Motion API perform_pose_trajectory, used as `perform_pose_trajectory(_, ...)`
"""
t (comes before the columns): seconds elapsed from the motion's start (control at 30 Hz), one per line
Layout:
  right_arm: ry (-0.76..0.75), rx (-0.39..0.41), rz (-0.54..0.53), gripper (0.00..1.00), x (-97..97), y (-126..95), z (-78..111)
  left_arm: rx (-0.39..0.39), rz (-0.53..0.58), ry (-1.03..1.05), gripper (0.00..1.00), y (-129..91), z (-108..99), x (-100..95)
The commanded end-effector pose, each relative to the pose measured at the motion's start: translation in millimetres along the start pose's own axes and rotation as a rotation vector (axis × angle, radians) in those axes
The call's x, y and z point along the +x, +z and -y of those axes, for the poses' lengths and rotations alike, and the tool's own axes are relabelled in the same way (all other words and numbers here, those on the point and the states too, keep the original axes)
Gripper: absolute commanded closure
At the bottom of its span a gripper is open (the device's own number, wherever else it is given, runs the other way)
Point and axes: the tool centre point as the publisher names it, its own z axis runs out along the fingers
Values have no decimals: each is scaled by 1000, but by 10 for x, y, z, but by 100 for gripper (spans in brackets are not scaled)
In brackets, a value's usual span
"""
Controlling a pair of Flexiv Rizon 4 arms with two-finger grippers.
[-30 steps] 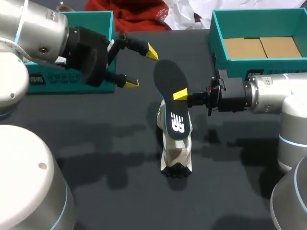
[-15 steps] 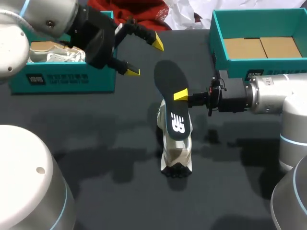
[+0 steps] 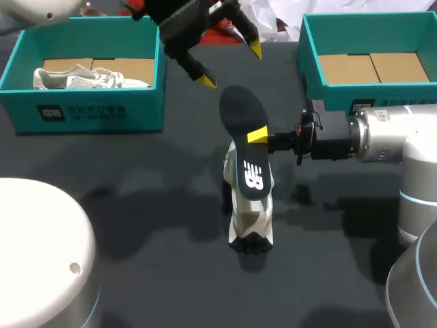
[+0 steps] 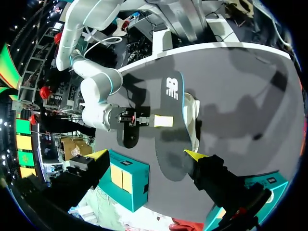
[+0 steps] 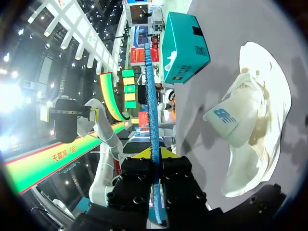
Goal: Take the shoe out of the shoebox, open the shoe tongue, remove and reinsert the insole, then place the shoe into the shoebox
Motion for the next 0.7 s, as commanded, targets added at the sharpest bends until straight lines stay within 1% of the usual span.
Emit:
perform_pose_trajectory(0.03, 0, -2, 2, 100, -3, 14, 8, 66, -405, -3, 0, 102, -135, -171)
perform_pose_trajectory(0.23, 0, -2, 2, 100, -3, 14, 8, 57, -499, -13, 0, 207, -147, -209)
perform_pose_trajectory(0.47, 0, -2, 2, 100, -3, 14, 8, -2, -615, -19, 0, 296, -103, -231)
perform_pose_trajectory(0.53, 0, -2, 2, 100, -3, 14, 8, -21, -625, -23, 0, 300, -96, -236)
perform_pose_trajectory(0.7, 0, -2, 2, 100, -3, 14, 8, -34, -639, -34, 0, 297, -85, -245)
